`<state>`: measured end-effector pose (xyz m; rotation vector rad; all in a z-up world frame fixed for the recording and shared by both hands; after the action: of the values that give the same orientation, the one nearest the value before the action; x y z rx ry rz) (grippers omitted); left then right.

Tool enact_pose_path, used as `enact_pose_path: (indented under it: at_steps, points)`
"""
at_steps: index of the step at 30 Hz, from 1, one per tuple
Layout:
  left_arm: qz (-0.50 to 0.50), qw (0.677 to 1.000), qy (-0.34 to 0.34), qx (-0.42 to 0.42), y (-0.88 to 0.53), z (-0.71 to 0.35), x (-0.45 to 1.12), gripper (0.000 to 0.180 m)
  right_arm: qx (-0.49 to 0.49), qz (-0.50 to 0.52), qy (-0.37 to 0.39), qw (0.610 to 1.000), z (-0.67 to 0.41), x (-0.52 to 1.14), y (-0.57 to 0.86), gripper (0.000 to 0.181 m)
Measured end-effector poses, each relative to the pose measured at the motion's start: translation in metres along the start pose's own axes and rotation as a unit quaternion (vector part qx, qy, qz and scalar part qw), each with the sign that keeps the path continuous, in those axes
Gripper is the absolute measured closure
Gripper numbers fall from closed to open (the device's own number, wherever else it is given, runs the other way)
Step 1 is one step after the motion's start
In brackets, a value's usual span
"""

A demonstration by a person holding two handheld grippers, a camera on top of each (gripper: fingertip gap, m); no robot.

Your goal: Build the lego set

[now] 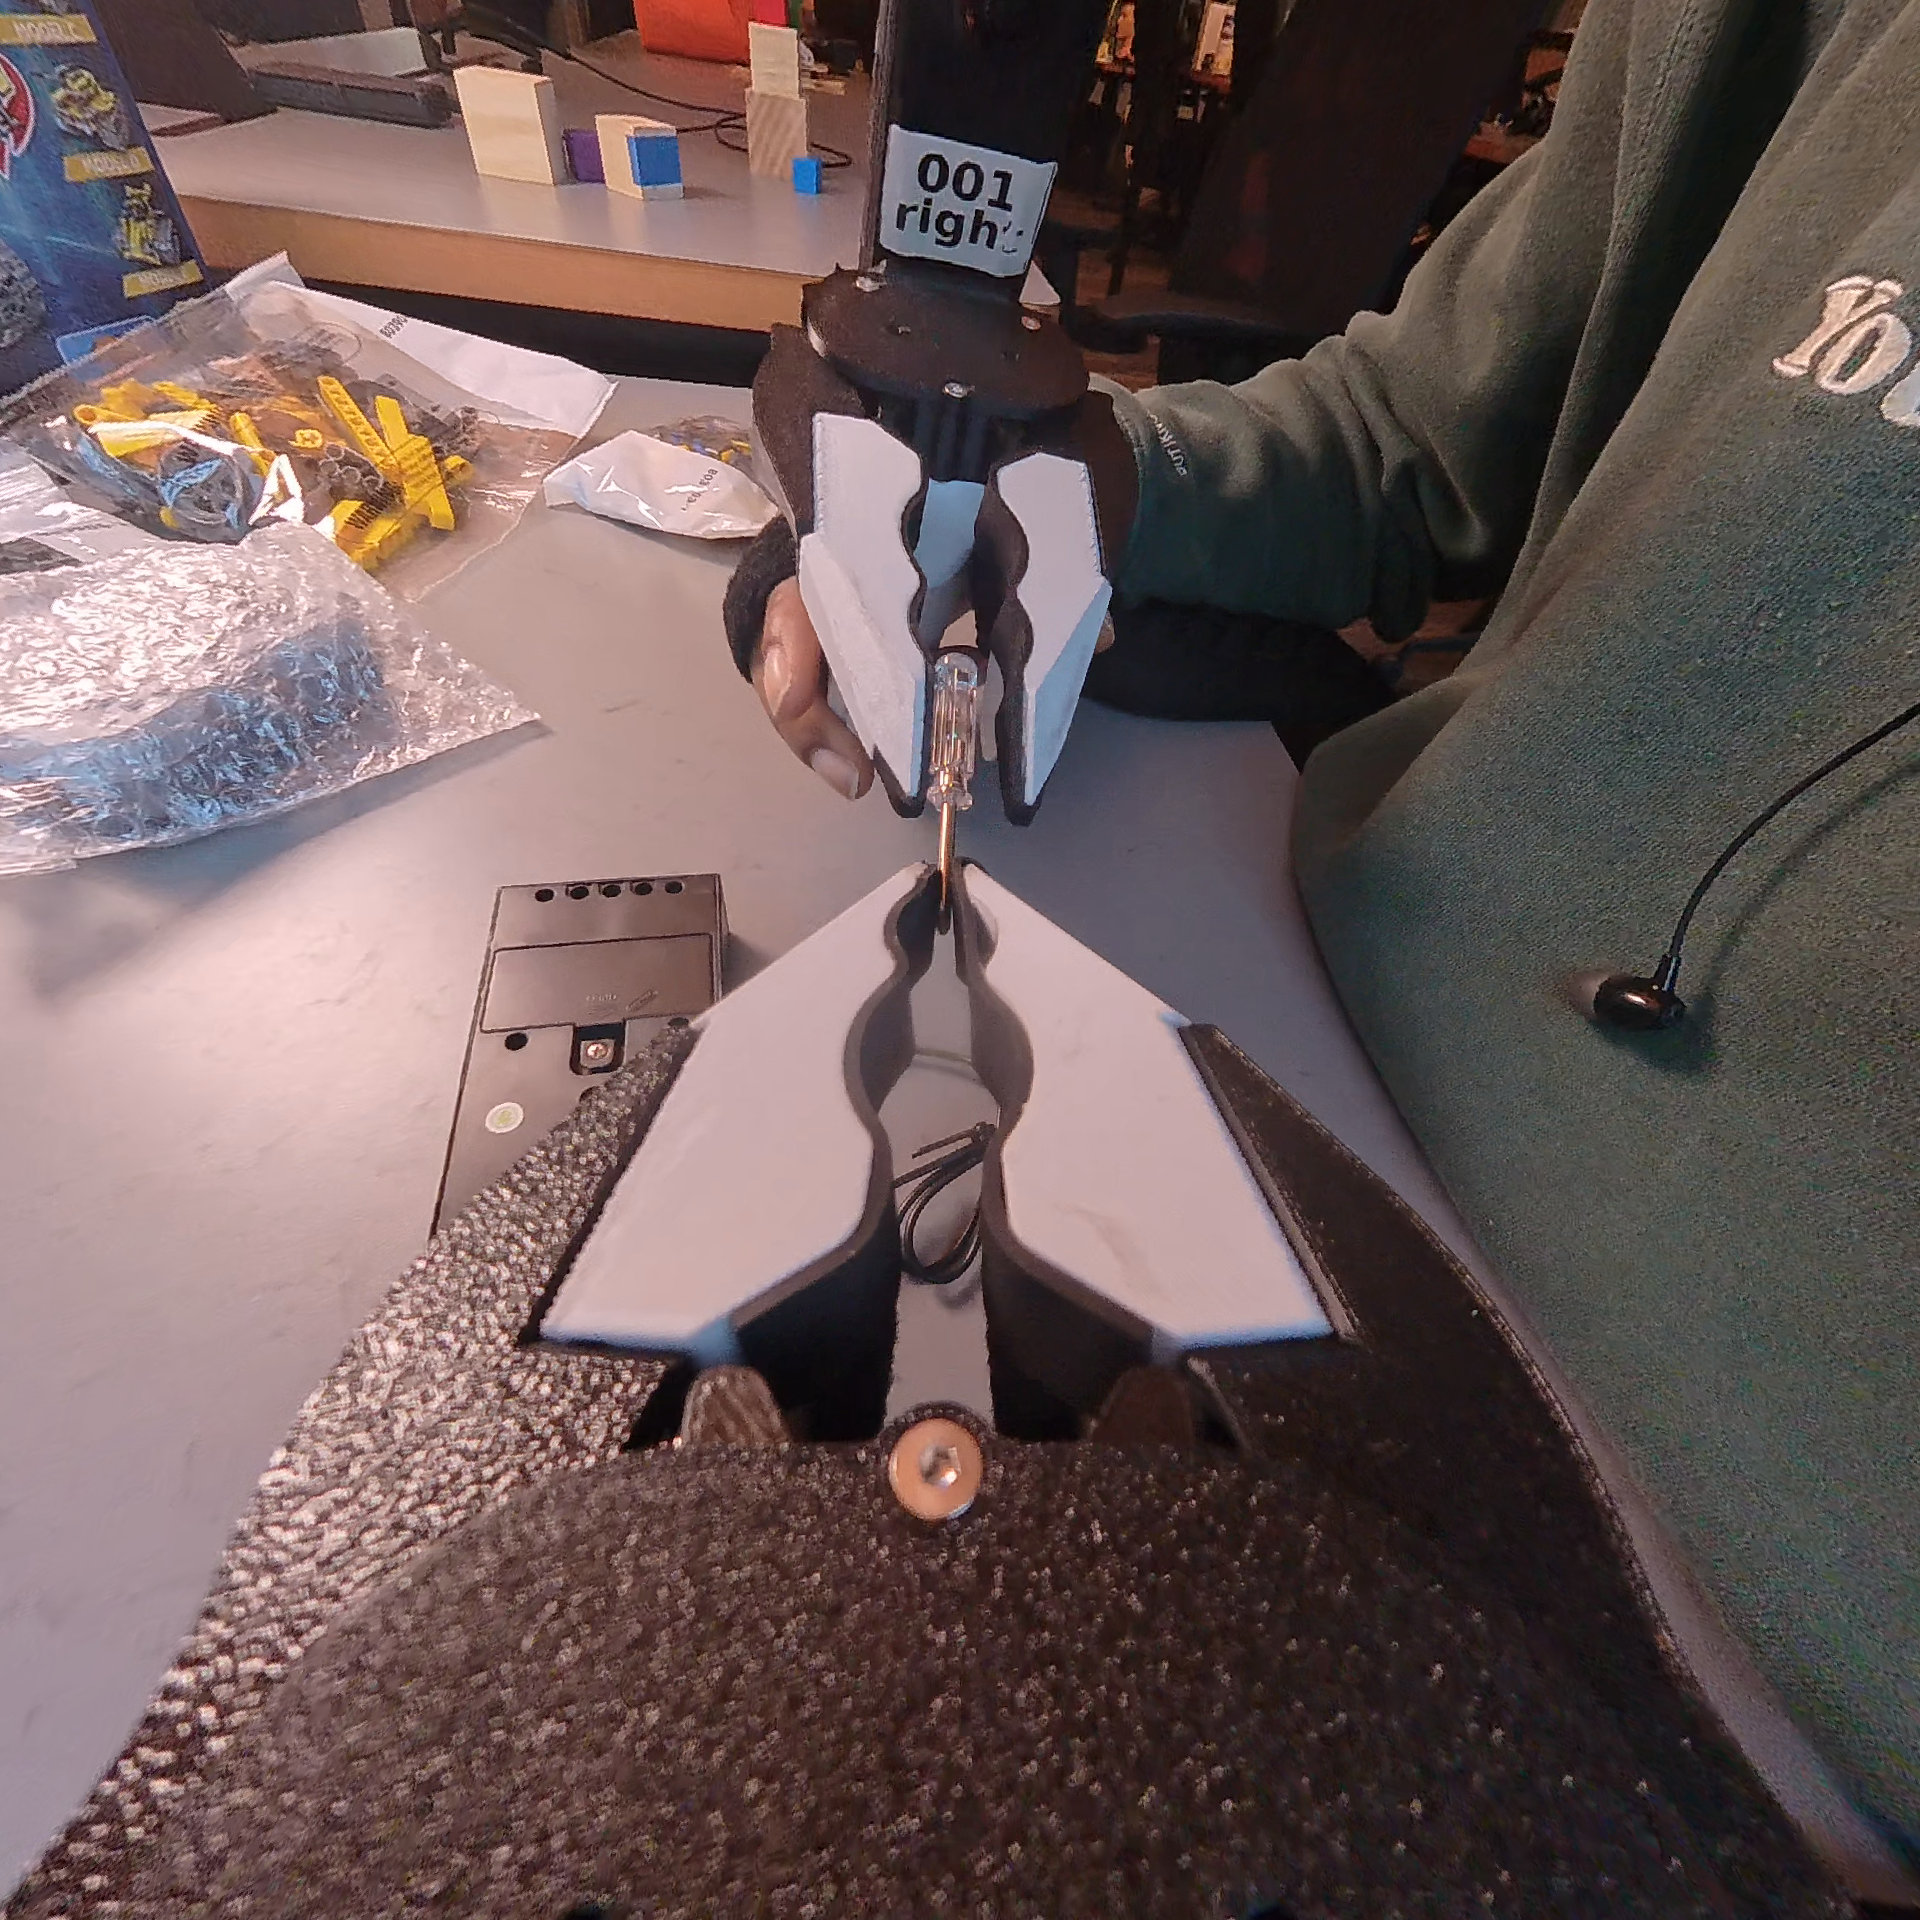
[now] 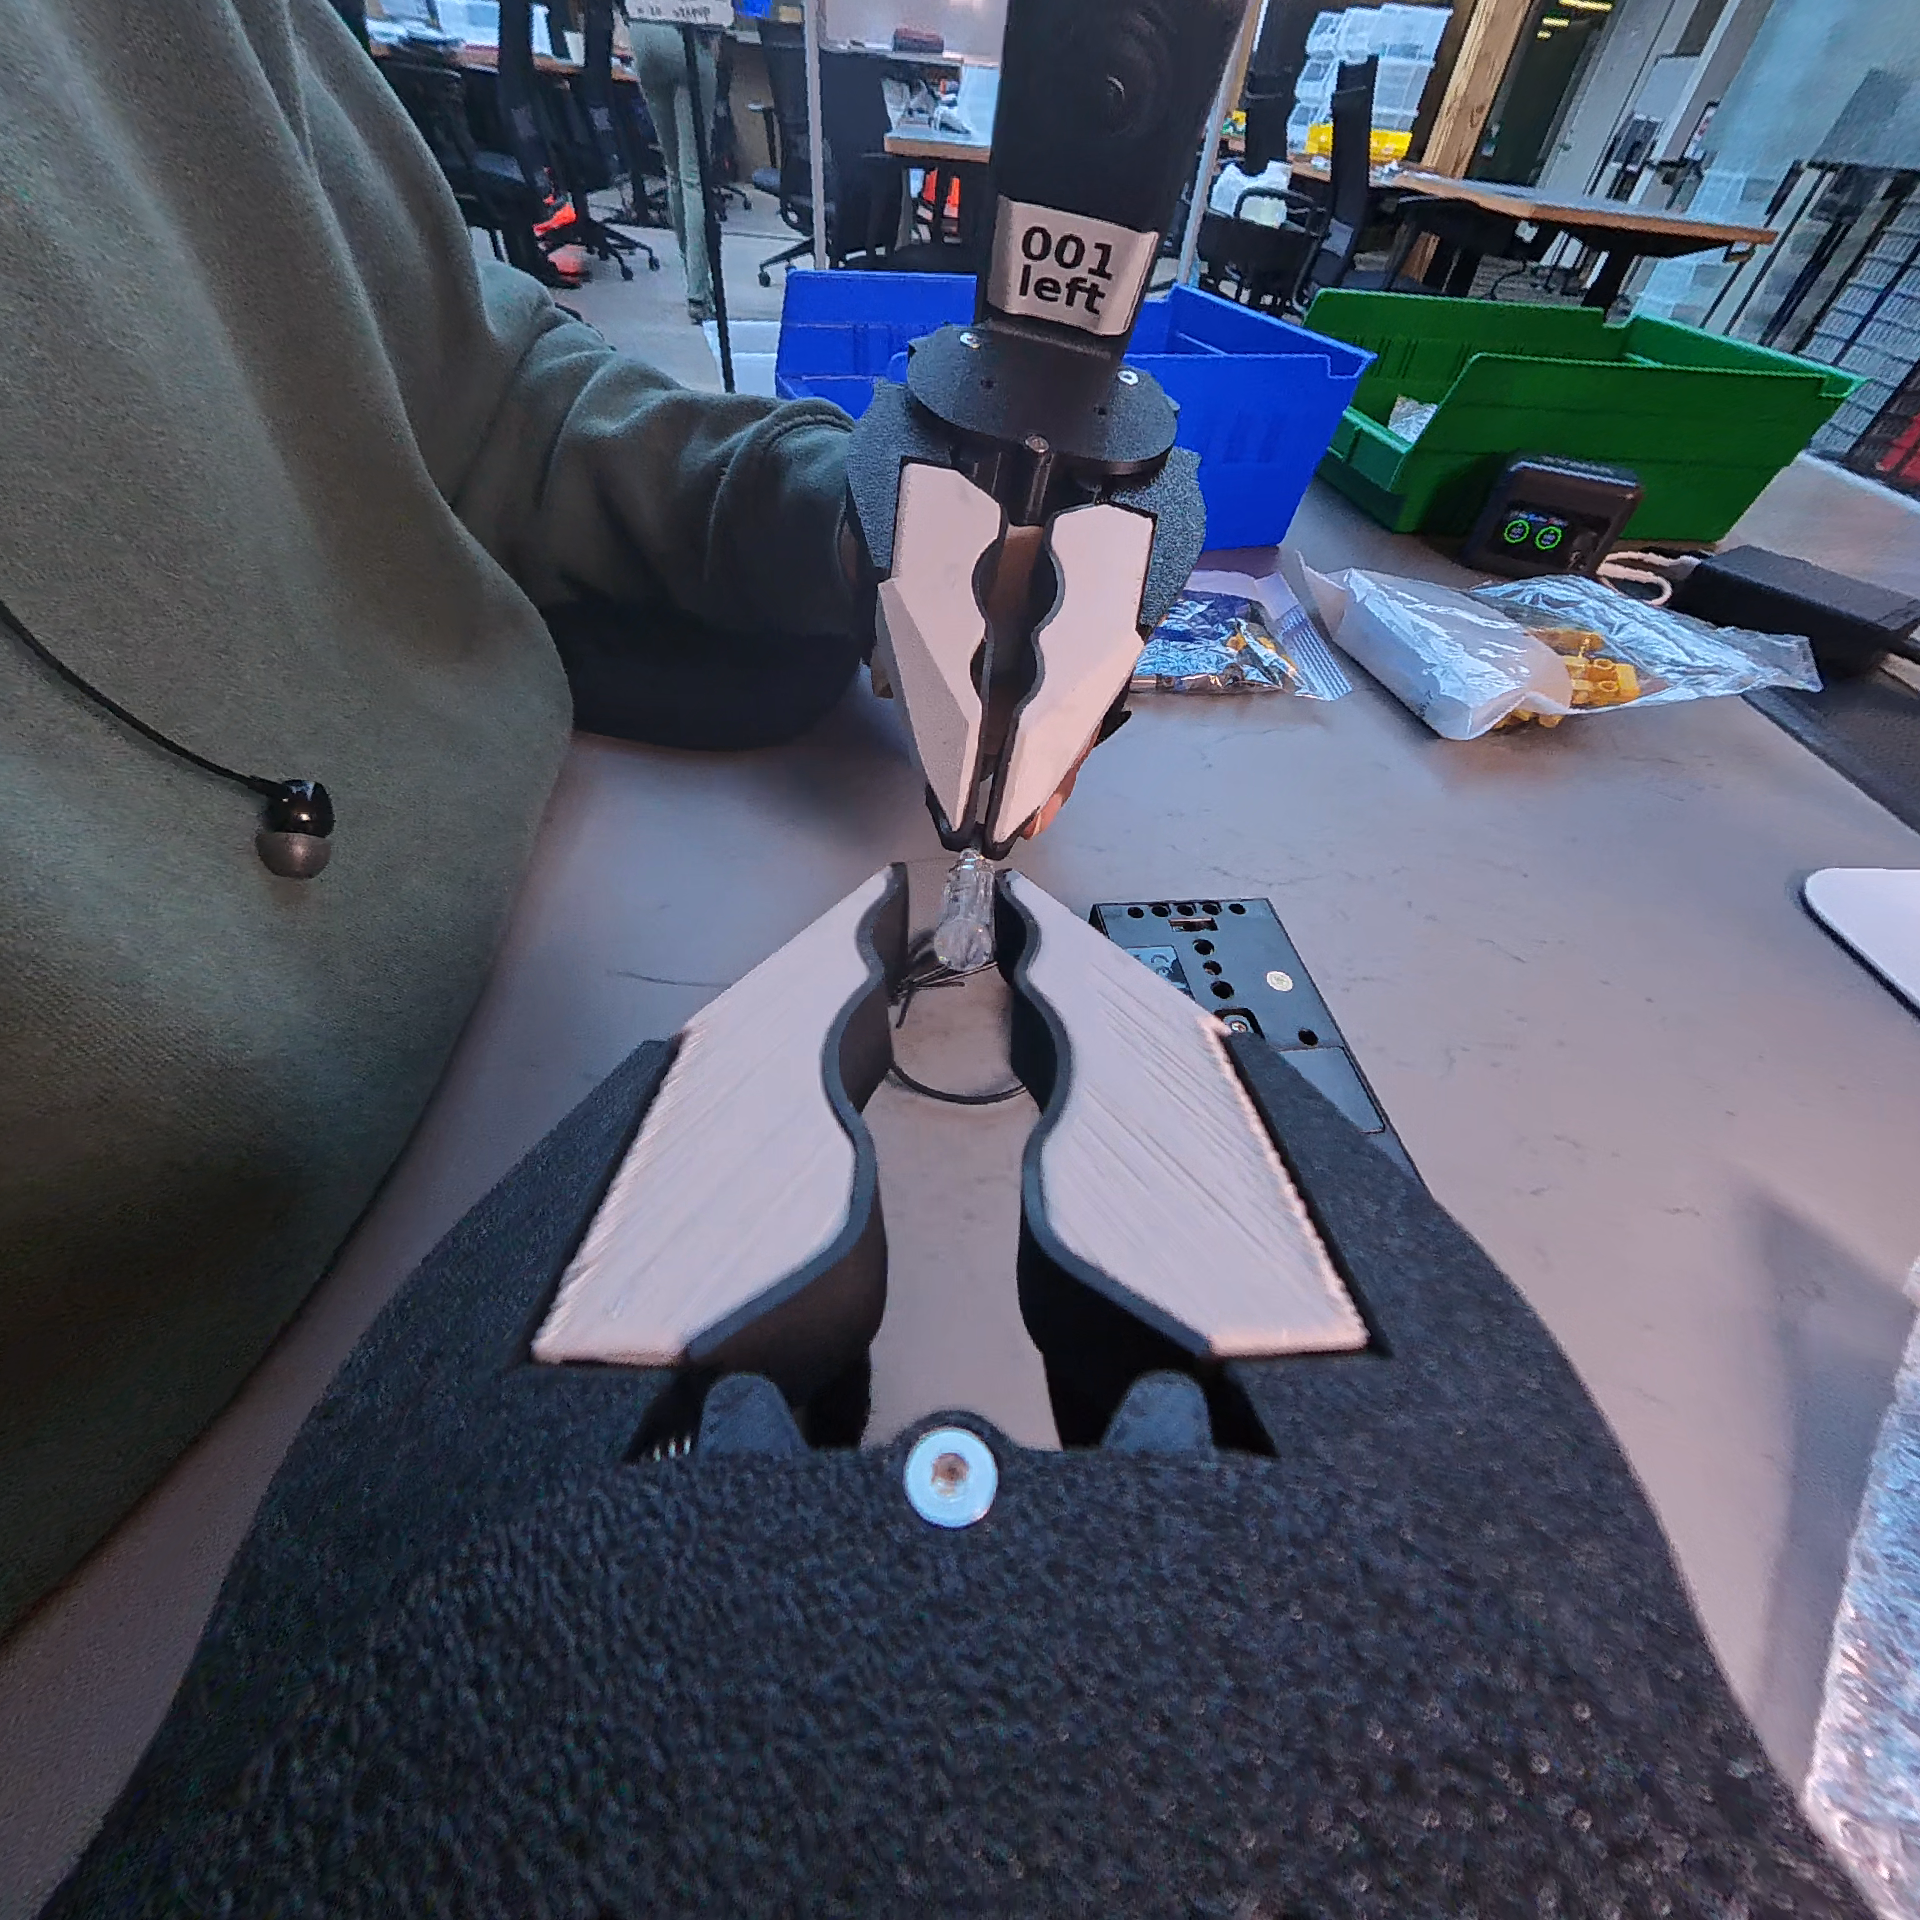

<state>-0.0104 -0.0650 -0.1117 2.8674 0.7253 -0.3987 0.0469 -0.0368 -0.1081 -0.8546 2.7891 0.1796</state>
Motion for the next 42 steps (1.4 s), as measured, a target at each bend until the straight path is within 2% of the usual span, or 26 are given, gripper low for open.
enact_pose_path:
  at_steps: [4, 7, 26, 32, 37, 42]
  points:
    - [0.0, 1.0, -0.002, 0.0, 0.0, 0.001, 0.0, 0.178, -0.001, 0.0, -0.001, 1.0, 0.0, 0.0, 0.0, 0.165]
    - [0.003, 1.0, -0.007, 0.002, 0.001, 0.002, 0.0, 0.178, -0.005, 0.008, -0.003, 1.0, 0.001, 0.0, 0.002, 0.173]
    - [-0.034, 0.999, 0.005, 0.006, -0.01, 0.003, -0.002, 0.176, 0.003, 0.038, -0.01, 0.999, 0.003, -0.001, 0.011, 0.174]
    - [-0.158, 0.987, -0.003, 0.011, -0.048, 0.009, -0.017, 0.146, 0.015, 0.088, 0.009, 0.996, 0.0, -0.014, 0.028, 0.174]
    - [-0.22, 0.974, -0.05, -0.013, -0.068, 0.021, -0.023, 0.105, 0.029, 0.122, 0.003, 0.992, 0.003, -0.021, 0.039, 0.174]
    - [-0.22, 0.971, -0.089, -0.031, -0.071, 0.03, -0.019, 0.101, 0.038, 0.132, -0.009, 0.991, 0.008, -0.021, 0.043, 0.174]
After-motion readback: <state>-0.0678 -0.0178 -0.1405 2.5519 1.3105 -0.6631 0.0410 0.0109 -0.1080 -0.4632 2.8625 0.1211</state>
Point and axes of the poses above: each gripper's, where its closed fingertips meet, x out along the fingers, z out of its underside, y = z × x across the jaws, the point moved 3 cm from there along -x, back along the fingers, and after that the axes turned 5 degrees about -z, right-handed, at the moved point
